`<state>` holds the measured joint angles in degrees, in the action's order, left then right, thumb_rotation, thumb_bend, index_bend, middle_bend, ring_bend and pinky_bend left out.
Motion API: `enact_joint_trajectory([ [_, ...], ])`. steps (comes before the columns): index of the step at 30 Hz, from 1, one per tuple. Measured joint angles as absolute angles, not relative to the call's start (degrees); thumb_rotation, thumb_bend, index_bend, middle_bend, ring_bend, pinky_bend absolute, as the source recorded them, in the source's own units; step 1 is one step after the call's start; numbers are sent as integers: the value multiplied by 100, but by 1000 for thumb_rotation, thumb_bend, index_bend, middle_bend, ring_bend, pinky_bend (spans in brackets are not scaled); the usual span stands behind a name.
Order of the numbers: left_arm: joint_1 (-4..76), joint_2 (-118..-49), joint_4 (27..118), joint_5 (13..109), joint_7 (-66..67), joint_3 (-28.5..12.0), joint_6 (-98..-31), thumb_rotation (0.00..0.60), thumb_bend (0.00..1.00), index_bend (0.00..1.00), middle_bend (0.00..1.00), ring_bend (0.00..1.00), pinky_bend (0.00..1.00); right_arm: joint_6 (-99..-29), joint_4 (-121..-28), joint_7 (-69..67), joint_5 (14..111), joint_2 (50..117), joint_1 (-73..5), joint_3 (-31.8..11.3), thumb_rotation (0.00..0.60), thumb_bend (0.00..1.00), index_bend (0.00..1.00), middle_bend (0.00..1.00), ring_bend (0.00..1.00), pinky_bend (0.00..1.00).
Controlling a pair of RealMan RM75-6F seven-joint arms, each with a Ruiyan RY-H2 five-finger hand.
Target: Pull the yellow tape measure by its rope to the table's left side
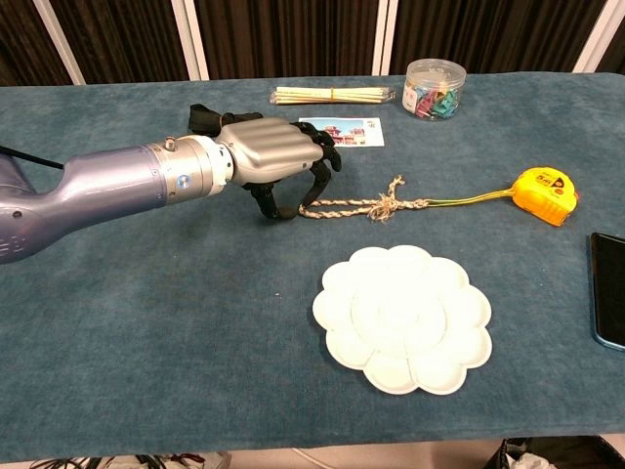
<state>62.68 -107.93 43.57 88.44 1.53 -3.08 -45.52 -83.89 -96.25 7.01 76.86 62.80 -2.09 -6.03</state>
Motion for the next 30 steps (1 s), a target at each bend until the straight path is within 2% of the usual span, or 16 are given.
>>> enact_joint_trajectory([
  [30,6292,-10860,4321,8826,205,-278,-4456,600,377,555,156,0,71,-8383,-9643,690,7674,6273,-210,-606,600,41,0,0,101,175],
])
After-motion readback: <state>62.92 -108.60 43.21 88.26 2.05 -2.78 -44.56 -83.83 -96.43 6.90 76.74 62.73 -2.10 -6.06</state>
